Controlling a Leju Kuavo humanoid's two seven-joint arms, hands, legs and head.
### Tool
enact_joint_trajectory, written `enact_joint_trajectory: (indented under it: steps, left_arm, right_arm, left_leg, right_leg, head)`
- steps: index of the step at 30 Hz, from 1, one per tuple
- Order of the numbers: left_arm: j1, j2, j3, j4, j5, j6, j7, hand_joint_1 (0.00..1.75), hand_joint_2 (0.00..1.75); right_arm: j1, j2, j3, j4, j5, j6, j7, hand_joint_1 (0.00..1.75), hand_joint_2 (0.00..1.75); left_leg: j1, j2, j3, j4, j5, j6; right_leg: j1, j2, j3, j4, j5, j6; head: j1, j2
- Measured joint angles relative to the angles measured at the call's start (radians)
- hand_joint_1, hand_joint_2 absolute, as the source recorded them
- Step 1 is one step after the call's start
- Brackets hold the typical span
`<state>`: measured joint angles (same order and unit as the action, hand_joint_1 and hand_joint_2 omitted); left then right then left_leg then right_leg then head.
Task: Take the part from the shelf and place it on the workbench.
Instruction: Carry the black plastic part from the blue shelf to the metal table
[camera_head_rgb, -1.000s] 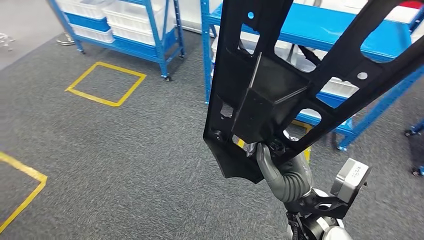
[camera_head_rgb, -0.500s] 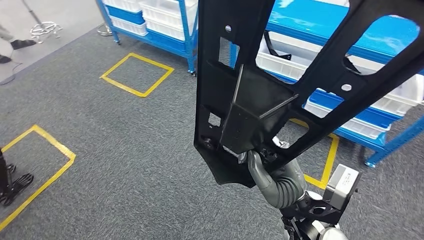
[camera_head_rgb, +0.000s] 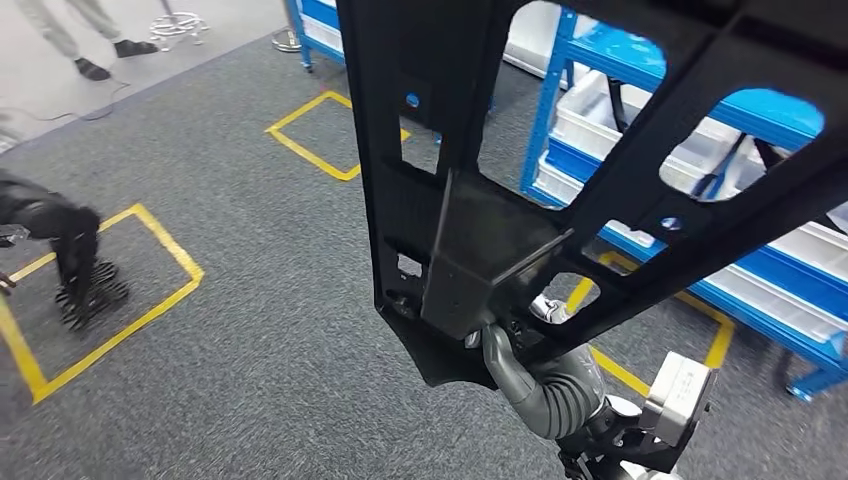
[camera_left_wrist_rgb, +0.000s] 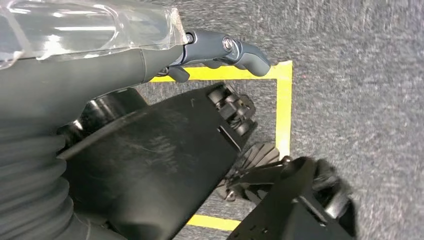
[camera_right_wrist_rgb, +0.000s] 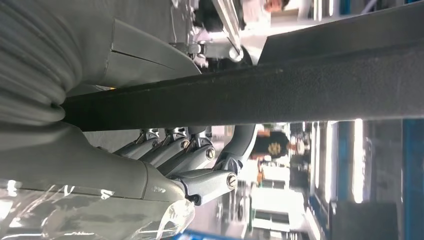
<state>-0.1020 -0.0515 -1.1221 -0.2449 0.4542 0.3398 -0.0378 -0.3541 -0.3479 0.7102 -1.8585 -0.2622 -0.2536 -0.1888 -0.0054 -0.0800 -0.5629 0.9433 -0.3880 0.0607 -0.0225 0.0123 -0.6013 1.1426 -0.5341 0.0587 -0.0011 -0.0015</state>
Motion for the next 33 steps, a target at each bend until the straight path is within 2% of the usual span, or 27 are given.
enact_joint_trajectory:
  steps: [2,3,4,6,7,8,10,11,12,13,14,15,17,18,19,21,22,23,24,25,26,27,28,29,30,32,33]
  left_arm:
    - [-0.001,0.0,0.0,0.0,-0.001,0.0,0.0,0.0,1.75]
    - [-0.002,0.0,-0.001,0.0,-0.001,0.0,0.0,0.0,1.75]
    - [-0.002,0.0,-0.001,0.0,-0.001,0.0,0.001,0.0,1.75]
    - [0.0,0.0,-0.001,0.0,-0.002,0.0,0.004,0.0,1.75]
    - [0.001,0.0,-0.002,0.0,-0.002,0.0,0.005,0.0,1.75]
    - [0.001,0.0,-0.002,0.0,-0.002,0.0,0.007,0.0,1.75]
    - [0.0,0.0,-0.002,0.0,-0.002,0.0,0.01,0.0,1.75]
    - [0.0,0.0,-0.002,0.0,-0.002,0.0,0.011,0.0,1.75]
    - [0.0,0.0,-0.002,0.0,-0.002,-0.001,0.013,0.0,1.75]
    - [0.001,0.0,-0.002,0.0,-0.002,-0.001,0.014,0.0,1.75]
    - [0.001,0.0,-0.002,0.0,-0.002,-0.001,0.016,0.0,1.75]
    - [0.001,0.0,-0.003,0.0,-0.002,-0.001,0.017,0.0,1.75]
    - [0.0,0.0,-0.003,0.0,-0.002,-0.001,0.017,0.0,1.75]
    - [-0.002,-0.001,-0.003,0.0,-0.002,0.0,0.017,0.0,1.75]
    - [-0.002,-0.002,-0.003,0.0,-0.002,0.0,0.017,0.0,1.75]
    - [-0.002,-0.002,-0.003,0.0,-0.002,0.001,0.017,0.0,1.75]
    - [-0.001,-0.002,-0.003,0.0,-0.002,0.002,0.017,0.0,1.75]
    - [0.0,-0.002,-0.003,0.0,-0.002,0.002,0.018,0.0,1.75]
    - [0.0,-0.002,-0.003,0.0,-0.002,0.003,0.018,0.0,1.75]
    - [-0.001,-0.003,-0.003,0.0,-0.002,0.004,0.018,0.0,1.75]
    - [-0.003,-0.003,-0.004,0.0,-0.002,0.004,0.018,0.0,1.75]
    - [-0.003,-0.003,-0.004,0.0,-0.002,0.003,0.018,0.0,1.75]
    - [-0.003,-0.003,-0.004,0.0,-0.002,0.003,0.018,0.0,1.75]
    - [-0.002,-0.003,-0.004,0.0,-0.002,0.003,0.018,0.0,1.75]
    - [-0.001,-0.003,-0.004,0.0,-0.002,0.003,0.018,0.0,1.75]
    - [-0.001,-0.004,-0.004,0.0,-0.001,0.003,0.018,0.0,1.75]
    - [-0.002,-0.005,-0.004,0.0,-0.002,0.003,0.018,0.0,1.75]
  right_arm:
    - [0.0,0.0,0.003,0.0,0.001,0.002,0.0,1.75,1.75]
    - [0.0,0.0,0.005,-0.002,0.002,0.004,0.001,1.75,1.75]
    - [-0.001,0.001,0.006,-0.004,0.002,0.007,0.001,1.75,1.75]
    - [-0.003,0.003,0.008,-0.008,0.003,0.013,0.002,1.75,1.75]
    - [-0.003,0.003,0.009,-0.01,0.003,0.014,0.003,1.75,1.75]
    - [-0.003,0.004,0.009,-0.011,0.004,0.015,0.004,1.75,1.75]
    - [-0.002,0.004,0.011,-0.014,0.004,0.015,0.005,1.75,1.75]
    - [0.0,0.005,0.012,-0.016,0.004,0.015,0.005,1.75,1.75]
    - [0.001,0.005,0.014,-0.016,0.004,0.015,0.005,1.75,1.75]
    - [0.003,0.005,0.015,-0.017,0.004,0.016,0.006,1.75,1.75]
    - [0.004,0.005,0.017,-0.017,0.004,0.017,0.006,1.75,1.75]
    - [0.004,0.005,0.018,-0.017,0.004,0.018,0.006,1.75,1.75]
    - [0.004,0.006,0.019,-0.019,0.004,0.018,0.006,1.75,1.75]
    - [0.005,0.006,0.02,-0.021,0.004,0.018,0.006,1.75,1.75]
    - [0.005,0.006,0.02,-0.024,0.003,0.018,0.006,1.75,1.75]
    - [0.004,0.007,0.023,-0.029,0.004,0.019,0.006,1.75,1.75]
    - [0.004,0.008,0.024,-0.031,0.004,0.019,0.006,1.75,1.75]
    - [0.004,0.009,0.025,-0.033,0.004,0.02,0.007,1.75,1.75]
    - [0.006,0.009,0.026,-0.034,0.004,0.02,0.007,1.75,1.75]
    - [0.008,0.009,0.028,-0.034,0.004,0.02,0.007,1.75,1.75]
    - [0.009,0.009,0.029,-0.034,0.004,0.02,0.007,1.75,1.75]
    - [0.012,0.009,0.031,-0.034,0.004,0.02,0.007,1.75,1.75]
    - [0.013,0.009,0.033,-0.034,0.004,0.02,0.007,1.75,1.75]
    - [0.014,0.009,0.035,-0.034,0.004,0.02,0.007,1.75,1.75]
    - [0.014,0.009,0.036,-0.034,0.004,0.02,0.007,1.75,1.75]
    - [0.014,0.008,0.037,-0.034,0.004,0.02,0.007,1.75,1.75]
    - [0.014,0.008,0.037,-0.035,0.004,0.02,0.007,1.75,1.75]
  left_leg:
    - [-0.001,-0.022,-0.001,0.006,-0.002,-0.007]
    - [-0.001,-0.031,-0.004,0.007,-0.002,-0.012]
    - [-0.002,-0.039,-0.008,0.007,0.0,-0.018]
    - [0.002,-0.048,-0.014,0.006,0.003,-0.029]
    - [0.002,-0.032,-0.02,0.017,-0.003,-0.035]
    - [0.002,-0.006,-0.034,0.046,-0.021,-0.04]
    - [0.004,0.049,-0.091,0.17,-0.09,-0.053]
    - [0.008,0.059,-0.126,0.246,-0.124,-0.058]
    - [0.012,0.062,-0.152,0.303,-0.145,-0.062]
    - [0.015,0.064,-0.16,0.324,-0.148,-0.065]
    - [0.017,0.067,-0.146,0.301,-0.133,-0.067]
    - [0.019,0.074,-0.113,0.245,-0.107,-0.068]
    - [0.019,0.113,-0.027,0.097,-0.052,-0.068]
    - [0.017,0.13,-0.001,0.049,-0.038,-0.064]
    - [0.014,0.141,0.012,0.022,-0.032,-0.057]
    - [0.009,0.126,0.011,0.015,-0.03,-0.039]
    - [0.009,0.116,0.01,0.014,-0.027,-0.031]
    - [0.009,0.104,0.01,0.012,-0.024,-0.024]
    - [0.01,0.093,0.01,0.01,-0.021,-0.018]
    - [0.009,0.083,0.009,0.01,-0.02,-0.013]
    - [0.007,0.071,0.008,0.01,-0.02,-0.009]
    - [0.004,0.058,0.008,0.01,-0.02,-0.006]
    - [0.0,0.044,0.008,0.01,-0.02,-0.005]
    - [-0.003,0.029,0.009,0.011,-0.02,-0.004]
    - [-0.005,0.015,0.011,0.011,-0.02,-0.003]
    - [-0.008,-0.012,0.014,0.012,-0.02,-0.004]
    - [-0.009,-0.023,0.013,0.013,-0.02,-0.006]
  right_leg:
    - [-0.001,0.042,0.06,-0.135,0.056,-0.006]
    - [-0.001,0.055,0.073,-0.167,0.065,-0.01]
    - [0.002,0.057,0.076,-0.175,0.064,-0.015]
    - [0.003,0.032,0.077,-0.179,0.07,-0.028]
    - [0.003,0.02,0.078,-0.182,0.073,-0.034]
    - [0.002,0.008,0.079,-0.184,0.076,-0.04]
    - [0.001,-0.017,0.08,-0.187,0.077,-0.047]
    - [0.002,-0.029,0.079,-0.187,0.077,-0.048]
    - [0.002,-0.042,0.078,-0.187,0.077,-0.048]
    - [0.002,-0.055,0.078,-0.186,0.076,-0.047]
    - [0.001,-0.068,0.079,-0.186,0.075,-0.045]
    - [0.0,-0.081,0.08,-0.186,0.074,-0.043]
    - [0.002,-0.104,0.086,-0.185,0.069,-0.033]
    - [0.004,-0.113,0.09,-0.185,0.066,-0.025]
    - [0.007,-0.121,0.094,-0.186,0.064,-0.018]
    - [0.005,-0.138,0.102,-0.191,0.061,-0.003]
    - [0.002,-0.13,0.103,-0.187,0.056,0.003]
    - [-0.001,-0.11,0.096,-0.17,0.04,0.008]
    - [-0.003,-0.082,0.079,-0.129,0.014,0.01]
    - [-0.002,-0.051,0.05,-0.066,-0.022,0.009]
    - [0.0,-0.033,0.013,0.011,-0.057,0.007]
    - [0.003,-0.025,-0.022,0.079,-0.081,0.003]
    - [0.006,-0.021,-0.045,0.117,-0.086,-0.001]
    - [0.009,-0.018,-0.048,0.115,-0.07,-0.006]
    - [0.011,-0.012,-0.031,0.07,-0.036,-0.012]
    - [0.016,0.027,0.031,-0.078,0.041,-0.027]
    - [0.017,0.044,0.053,-0.134,0.066,-0.033]
  head:
    - [0.0,0.0]
    - [0.0,0.0]
    - [-0.001,0.0]
    - [-0.002,0.0]
    - [-0.003,0.0]
    - [-0.004,0.0]
    - [-0.008,0.0]
    - [-0.008,0.0]
    - [-0.009,0.0]
    - [-0.009,0.0]
    - [-0.009,0.0]
    - [-0.009,0.0]
    - [-0.008,0.0]
    - [-0.007,0.0]
    - [-0.005,0.0]
    - [-0.002,0.0]
    - [-0.002,0.0]
    - [-0.002,0.0]
    - [-0.002,0.0]
    - [-0.001,0.0]
    - [-0.001,0.0]
    - [-0.001,0.0]
    - [-0.001,0.0]
    - [-0.001,0.0]
    - [-0.001,0.0]
    - [-0.001,0.0]
    - [-0.001,0.0]
